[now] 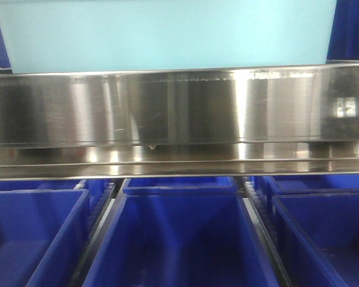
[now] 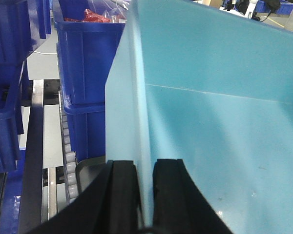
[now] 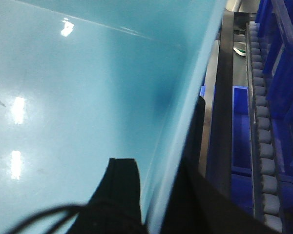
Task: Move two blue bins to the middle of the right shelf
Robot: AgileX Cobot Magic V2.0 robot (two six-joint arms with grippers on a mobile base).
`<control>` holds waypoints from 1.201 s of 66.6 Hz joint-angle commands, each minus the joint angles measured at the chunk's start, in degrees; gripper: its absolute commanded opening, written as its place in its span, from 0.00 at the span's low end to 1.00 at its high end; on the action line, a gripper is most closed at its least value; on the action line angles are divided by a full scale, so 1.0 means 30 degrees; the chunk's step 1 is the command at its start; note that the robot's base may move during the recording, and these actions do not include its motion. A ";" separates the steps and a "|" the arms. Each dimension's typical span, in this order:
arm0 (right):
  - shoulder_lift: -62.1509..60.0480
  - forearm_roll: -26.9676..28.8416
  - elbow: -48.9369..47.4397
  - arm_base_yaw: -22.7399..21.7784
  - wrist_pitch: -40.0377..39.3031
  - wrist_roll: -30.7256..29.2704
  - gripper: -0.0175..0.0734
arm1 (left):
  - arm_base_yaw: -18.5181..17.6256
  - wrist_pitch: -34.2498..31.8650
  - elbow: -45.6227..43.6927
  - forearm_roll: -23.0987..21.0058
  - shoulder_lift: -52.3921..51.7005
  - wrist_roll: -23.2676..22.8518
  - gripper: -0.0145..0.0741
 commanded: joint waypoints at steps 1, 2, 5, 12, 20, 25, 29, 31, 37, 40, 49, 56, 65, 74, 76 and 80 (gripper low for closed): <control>-0.0215 0.0826 -0.0170 0.0100 -0.1152 -0.0535 0.02 | -0.0132 -0.0729 -0.0139 -0.1208 -0.0176 -0.0169 0.04; -0.0215 0.0826 -0.0170 0.0100 -0.1152 -0.0535 0.02 | -0.0132 -0.0539 -0.0139 -0.1240 -0.0176 -0.0169 0.04; -0.0215 0.0826 -0.0170 0.0100 -0.1134 -0.0535 0.02 | -0.0132 0.0118 -0.0139 -0.1474 -0.0141 -0.0169 0.04; -0.0144 0.0747 -0.0170 0.0100 -0.0839 -0.0791 0.02 | -0.0132 0.1853 -0.0139 -0.1565 -0.0003 -0.0169 0.04; 0.0087 0.0567 -0.0170 0.0100 -0.0469 -0.0791 0.02 | -0.0132 0.3620 -0.0139 -0.1565 0.0392 -0.0169 0.04; 0.0297 0.0311 -0.0170 0.0100 -0.0234 -0.0826 0.02 | -0.0132 0.4445 -0.0124 -0.1686 0.0757 -0.0169 0.04; 0.0564 0.0141 -0.0170 0.0100 -0.0152 -0.0826 0.02 | -0.0132 0.5058 -0.0124 -0.1727 0.1049 -0.0169 0.04; 0.0644 0.0035 -0.0170 0.0100 -0.0119 -0.0826 0.02 | -0.0132 0.5382 -0.0124 -0.1683 0.1194 -0.0169 0.04; 0.0938 -0.0327 -0.0132 0.0100 -0.0027 -0.0826 0.02 | -0.0132 0.5633 -0.0124 -0.1683 0.1698 -0.0169 0.04; 0.1085 -0.0459 -0.0132 0.0100 0.0081 -0.0826 0.02 | -0.0132 0.5633 -0.0124 -0.1642 0.1872 -0.0169 0.04; 0.1566 -0.0611 -0.0132 0.0100 0.0362 -0.0826 0.02 | -0.0132 0.5633 -0.0094 -0.1498 0.2451 -0.0169 0.04; 0.2033 -0.0611 -0.0132 0.0100 0.0955 -0.0826 0.02 | -0.0132 0.5633 -0.0094 -0.1313 0.2655 -0.0169 0.04; 0.2556 -0.0150 -0.0132 0.0100 0.2005 -0.0826 0.02 | -0.0132 0.5633 -0.0005 -0.1091 0.2774 -0.0169 0.04; 0.2662 0.0635 -0.0132 0.0100 0.2194 -0.0826 0.02 | -0.0173 0.5633 -0.0005 -0.1060 0.2729 -0.0169 0.04; 0.2662 0.0629 -0.0132 0.0100 0.2194 -0.0826 0.02 | -0.0220 0.5633 -0.0005 -0.1060 0.2729 -0.0169 0.04; 0.2662 0.0629 -0.0132 0.0100 0.2194 -0.0826 0.02 | -0.0305 0.5633 -0.0005 -0.1060 0.2685 -0.0169 0.04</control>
